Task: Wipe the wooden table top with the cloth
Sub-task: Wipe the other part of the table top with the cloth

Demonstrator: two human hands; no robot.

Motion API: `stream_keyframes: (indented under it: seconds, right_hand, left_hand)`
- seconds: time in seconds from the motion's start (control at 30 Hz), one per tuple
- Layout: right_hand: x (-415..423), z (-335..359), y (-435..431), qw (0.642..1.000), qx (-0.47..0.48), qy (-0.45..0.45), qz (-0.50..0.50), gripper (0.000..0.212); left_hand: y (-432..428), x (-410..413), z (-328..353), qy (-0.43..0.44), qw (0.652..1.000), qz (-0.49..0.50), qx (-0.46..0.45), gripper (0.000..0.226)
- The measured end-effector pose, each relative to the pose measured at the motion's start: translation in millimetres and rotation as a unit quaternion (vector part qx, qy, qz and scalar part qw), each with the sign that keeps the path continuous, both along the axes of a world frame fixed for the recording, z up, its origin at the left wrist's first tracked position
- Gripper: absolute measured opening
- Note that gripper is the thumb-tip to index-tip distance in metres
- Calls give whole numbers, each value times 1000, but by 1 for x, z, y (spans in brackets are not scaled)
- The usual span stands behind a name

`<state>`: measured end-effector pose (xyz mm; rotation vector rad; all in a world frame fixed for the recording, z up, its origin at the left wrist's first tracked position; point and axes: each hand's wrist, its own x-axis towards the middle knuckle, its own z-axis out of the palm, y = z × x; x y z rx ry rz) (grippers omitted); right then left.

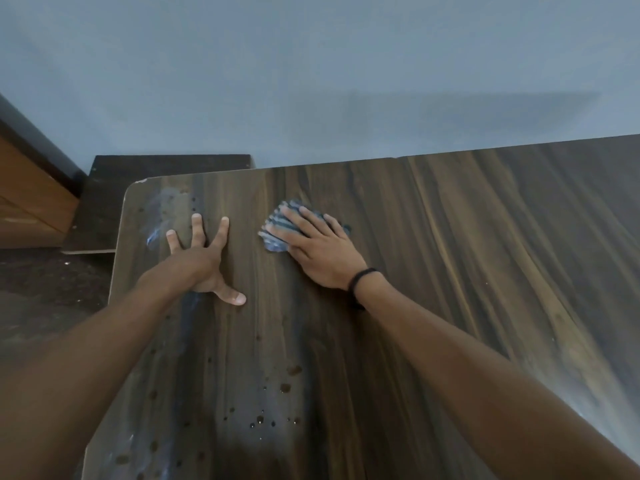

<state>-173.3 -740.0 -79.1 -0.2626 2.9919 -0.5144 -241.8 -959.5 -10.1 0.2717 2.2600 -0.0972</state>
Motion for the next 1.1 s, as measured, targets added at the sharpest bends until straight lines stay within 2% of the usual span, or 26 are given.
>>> stream_keyframes:
  seconds: [0.07, 0.17, 0.33, 0.47, 0.67, 0.8, 0.83, 0.97, 1.1]
  right_hand:
    - [-6, 4, 18, 1000, 15, -1, -5, 50]
    - [-30, 11, 10, 995, 2, -35, -95, 51]
    - [-9, 0, 17, 1000, 17, -4, 7, 50]
    - [-50, 9, 11, 994, 9, -33, -108, 51]
    - [-9, -2, 19, 1000, 24, 4, 6, 51]
    - [-55, 8, 7, 995, 16, -35, -97, 51]
    - [-57, 8, -3, 995, 20, -33, -92, 52]
    - [-39, -3, -3, 1000, 23, -10, 15, 51]
    - [-81, 8, -7, 995, 17, -29, -90, 52]
  left_hand:
    - [0, -2, -1, 4, 1000, 1, -4, 150]
    - [1, -4, -2, 0, 1000, 6, -3, 151]
    - [-2, -1, -4, 5, 1000, 10, 11, 151]
    - [0, -4, -2, 2, 1000, 9, 12, 151]
    - [-2, 0, -3, 5, 1000, 12, 14, 150]
    - [-2, -3, -5, 2, 1000, 18, 15, 152]
    - [-2, -3, -6, 3, 1000, 19, 14, 153]
    - [-4, -2, -7, 10, 1000, 18, 5, 154]
    - [-2, -4, -6, 5, 1000, 22, 13, 154]
